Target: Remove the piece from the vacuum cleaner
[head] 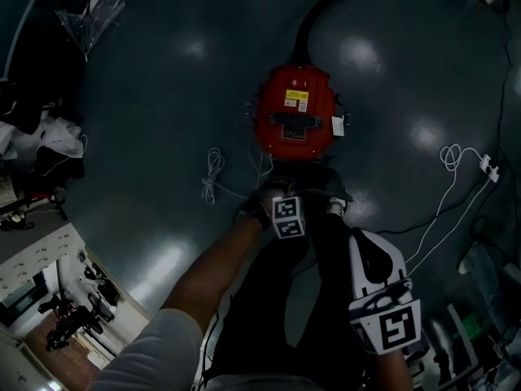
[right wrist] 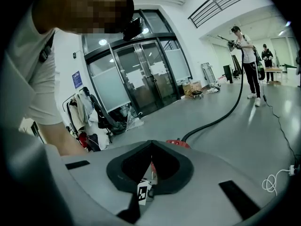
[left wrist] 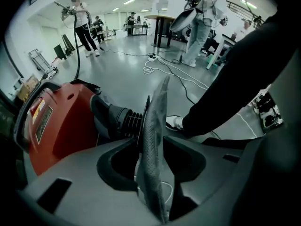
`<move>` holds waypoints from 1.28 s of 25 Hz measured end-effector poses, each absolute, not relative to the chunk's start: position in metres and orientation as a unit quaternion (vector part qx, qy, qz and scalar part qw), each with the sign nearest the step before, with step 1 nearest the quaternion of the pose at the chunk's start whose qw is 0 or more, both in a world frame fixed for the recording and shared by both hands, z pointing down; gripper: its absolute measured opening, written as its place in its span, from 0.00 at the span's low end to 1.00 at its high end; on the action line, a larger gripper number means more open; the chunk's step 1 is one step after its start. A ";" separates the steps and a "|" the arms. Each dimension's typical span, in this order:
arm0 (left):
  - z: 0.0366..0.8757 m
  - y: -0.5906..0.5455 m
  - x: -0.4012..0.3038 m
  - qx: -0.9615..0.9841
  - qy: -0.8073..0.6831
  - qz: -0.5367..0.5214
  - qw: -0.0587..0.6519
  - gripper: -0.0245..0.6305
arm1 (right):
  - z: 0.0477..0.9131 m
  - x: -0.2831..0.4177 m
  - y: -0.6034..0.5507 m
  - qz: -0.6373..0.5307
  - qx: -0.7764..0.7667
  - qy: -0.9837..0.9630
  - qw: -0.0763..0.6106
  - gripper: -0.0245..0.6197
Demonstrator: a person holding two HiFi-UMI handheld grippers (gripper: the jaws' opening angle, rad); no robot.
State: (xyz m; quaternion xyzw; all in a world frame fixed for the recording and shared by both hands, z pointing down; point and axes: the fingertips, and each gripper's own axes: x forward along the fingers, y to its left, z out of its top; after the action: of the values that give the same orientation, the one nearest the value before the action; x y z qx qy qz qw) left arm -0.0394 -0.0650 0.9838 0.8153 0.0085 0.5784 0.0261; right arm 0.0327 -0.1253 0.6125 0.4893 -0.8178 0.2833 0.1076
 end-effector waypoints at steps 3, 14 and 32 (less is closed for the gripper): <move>0.987 -0.069 -0.040 0.817 0.009 0.576 0.021 0.18 | 0.620 0.033 -0.128 0.288 0.486 -0.818 0.109 0.06; 0.983 -0.054 -0.044 0.815 0.027 0.577 0.045 0.08 | 0.624 0.023 -0.120 0.299 0.470 -0.821 0.126 0.06; 0.802 0.008 -0.053 0.839 0.030 0.537 0.080 0.08 | 0.517 0.015 -0.085 0.264 0.447 -0.846 0.122 0.06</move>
State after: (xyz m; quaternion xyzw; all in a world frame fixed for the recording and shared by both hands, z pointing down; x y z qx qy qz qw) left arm -0.0535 0.0078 0.8019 0.8395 0.0296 0.5367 0.0796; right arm 0.0148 -0.0855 0.5171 0.4468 -0.8461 0.2638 0.1220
